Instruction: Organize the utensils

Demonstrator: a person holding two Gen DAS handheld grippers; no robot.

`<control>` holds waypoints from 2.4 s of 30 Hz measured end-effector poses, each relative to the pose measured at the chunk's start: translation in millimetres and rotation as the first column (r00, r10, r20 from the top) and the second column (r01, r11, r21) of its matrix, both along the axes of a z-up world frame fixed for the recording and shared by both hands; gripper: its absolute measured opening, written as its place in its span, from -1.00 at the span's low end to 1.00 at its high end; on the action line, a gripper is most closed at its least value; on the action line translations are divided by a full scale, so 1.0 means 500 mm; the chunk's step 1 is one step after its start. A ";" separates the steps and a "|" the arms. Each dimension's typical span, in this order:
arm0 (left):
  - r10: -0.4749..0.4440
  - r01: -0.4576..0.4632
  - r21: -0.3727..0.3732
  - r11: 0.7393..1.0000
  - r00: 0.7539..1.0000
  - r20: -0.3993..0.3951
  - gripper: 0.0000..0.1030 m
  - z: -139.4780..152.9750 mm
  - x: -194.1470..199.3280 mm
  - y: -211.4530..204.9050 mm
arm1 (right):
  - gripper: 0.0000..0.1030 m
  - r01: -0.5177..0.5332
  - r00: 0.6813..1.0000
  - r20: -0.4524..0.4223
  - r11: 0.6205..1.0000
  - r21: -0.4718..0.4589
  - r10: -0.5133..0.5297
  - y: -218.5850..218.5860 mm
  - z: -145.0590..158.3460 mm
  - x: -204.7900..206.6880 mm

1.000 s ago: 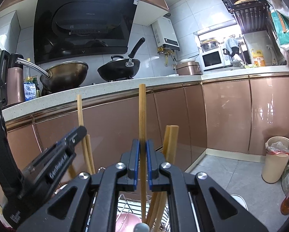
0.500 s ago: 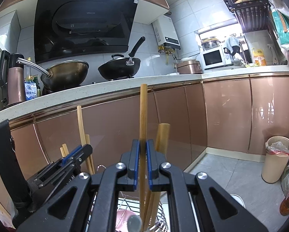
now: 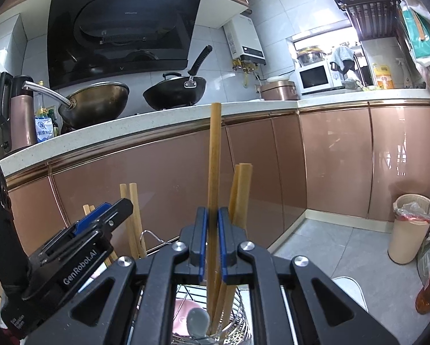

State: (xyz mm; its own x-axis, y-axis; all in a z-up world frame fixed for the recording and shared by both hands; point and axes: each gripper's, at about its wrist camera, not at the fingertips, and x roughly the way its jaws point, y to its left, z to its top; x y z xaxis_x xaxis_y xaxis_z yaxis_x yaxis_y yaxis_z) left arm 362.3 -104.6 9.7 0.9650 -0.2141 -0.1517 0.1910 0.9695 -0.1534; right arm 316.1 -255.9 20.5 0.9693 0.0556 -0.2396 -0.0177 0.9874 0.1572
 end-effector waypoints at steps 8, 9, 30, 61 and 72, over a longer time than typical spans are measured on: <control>0.000 0.000 0.004 1.000 1.000 -0.004 -0.19 0.000 -0.005 -0.001 | -0.85 0.014 1.000 -0.009 1.000 -0.011 -0.014 -0.005 -0.001 -0.019; -0.001 0.001 0.007 1.000 1.000 -0.006 -0.20 0.000 -0.005 -0.002 | -0.85 0.017 1.000 -0.012 1.000 -0.010 -0.017 -0.006 -0.002 -0.020; -0.004 0.004 0.017 1.000 1.000 -0.015 0.09 0.008 -0.020 -0.004 | -0.72 0.041 0.998 -0.048 0.999 -0.004 -0.041 -0.028 -0.005 -0.051; -0.002 0.001 -0.023 1.000 0.999 -0.054 0.39 0.076 -0.066 0.034 | -0.45 0.103 0.991 -0.088 0.995 0.007 -0.102 -0.037 0.014 -0.157; 0.030 -0.031 -0.015 0.999 0.996 -0.083 0.53 0.123 -0.140 0.076 | -0.43 0.115 0.986 -0.123 0.993 0.018 -0.112 -0.007 0.027 -0.211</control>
State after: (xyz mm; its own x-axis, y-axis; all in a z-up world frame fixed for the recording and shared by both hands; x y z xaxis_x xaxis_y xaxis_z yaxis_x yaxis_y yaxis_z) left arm 292.3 -66.9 71.1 0.9553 -0.1876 -0.2286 0.1471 0.9720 -0.1831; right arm 210.6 -259.6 33.8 0.9335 -0.0456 -0.3557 0.1149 0.9776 0.1762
